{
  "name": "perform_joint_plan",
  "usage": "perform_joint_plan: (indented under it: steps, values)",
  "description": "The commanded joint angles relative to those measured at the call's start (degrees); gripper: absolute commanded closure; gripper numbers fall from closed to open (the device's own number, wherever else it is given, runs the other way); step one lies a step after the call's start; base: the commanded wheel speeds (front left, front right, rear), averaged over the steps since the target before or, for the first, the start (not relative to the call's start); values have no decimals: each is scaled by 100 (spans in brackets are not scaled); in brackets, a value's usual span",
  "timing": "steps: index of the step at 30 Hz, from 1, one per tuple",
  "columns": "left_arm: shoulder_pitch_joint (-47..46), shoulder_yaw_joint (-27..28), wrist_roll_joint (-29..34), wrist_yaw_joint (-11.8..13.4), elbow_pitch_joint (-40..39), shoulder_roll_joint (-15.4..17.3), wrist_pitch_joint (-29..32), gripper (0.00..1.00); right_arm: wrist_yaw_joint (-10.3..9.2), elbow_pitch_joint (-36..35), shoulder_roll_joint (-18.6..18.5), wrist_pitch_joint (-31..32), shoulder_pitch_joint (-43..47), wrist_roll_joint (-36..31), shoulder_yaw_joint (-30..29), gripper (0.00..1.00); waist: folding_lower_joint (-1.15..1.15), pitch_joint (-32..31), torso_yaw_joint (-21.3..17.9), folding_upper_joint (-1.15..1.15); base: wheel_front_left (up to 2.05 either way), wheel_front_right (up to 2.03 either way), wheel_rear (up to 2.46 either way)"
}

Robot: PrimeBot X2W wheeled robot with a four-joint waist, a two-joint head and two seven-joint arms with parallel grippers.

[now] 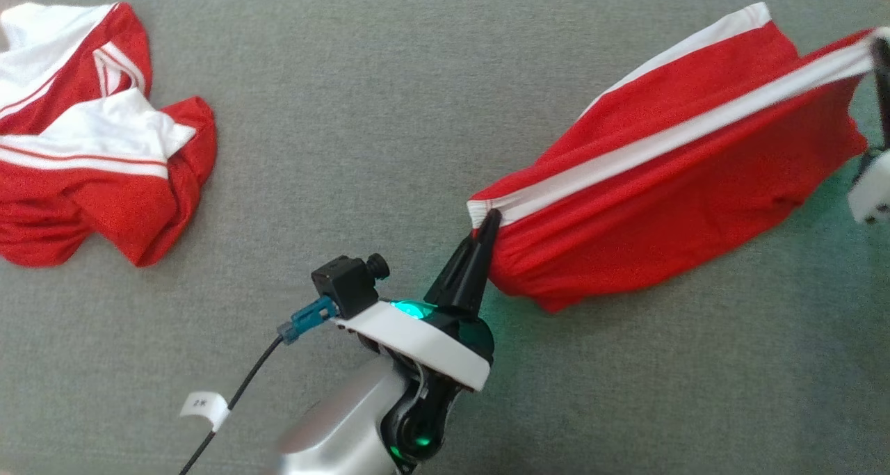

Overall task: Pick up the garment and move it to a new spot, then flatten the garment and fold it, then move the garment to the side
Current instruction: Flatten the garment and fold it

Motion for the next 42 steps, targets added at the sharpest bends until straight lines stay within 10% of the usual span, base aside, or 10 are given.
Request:
perform_joint_plan:
  steps: [1,6,8,9,10,12,23,34,42]
  values:
    - [-135,155,-118,10,-84,-2,-30,100,42,-29,-201,22,-209,-49,133,100,-1,44,65,0,0,0,0]
    - [-247,222,-413,10,-56,-8,-30,100,42,733,-149,-33,-874,-21,683,96,-1,94,160,0,0,0,0]
    - [-291,206,-469,10,-59,-9,-30,100,42,998,-112,-92,-1077,1,883,55,-1,106,181,0,0,0,0]
    - [-314,200,-482,10,-57,-9,-30,93,42,1124,-95,-140,-1168,15,955,18,-1,109,188,0,0,0,0]
    - [-334,191,-488,10,-55,-9,-30,69,42,1232,-80,-206,-1245,21,1033,0,-1,104,194,0,0,0,0]
    - [-355,219,-476,10,-50,-9,-30,0,42,1387,-46,-418,-1351,58,1167,0,-1,78,200,0,0,0,0]
    - [416,1565,1266,27,-174,-10,-30,0,42,1048,-296,-973,-560,1197,1955,0,-1,-234,76,0,0,0,0]
    - [1773,2430,4450,1582,-2246,-10,-30,0,42,1496,-709,-579,-366,1143,1183,0,-1,-18,567,0,0,0,0]
    - [1996,2146,4765,1843,-2631,-10,-30,0,42,2776,-800,-31,-1068,1000,930,0,-1,124,1187,0,0,0,0]
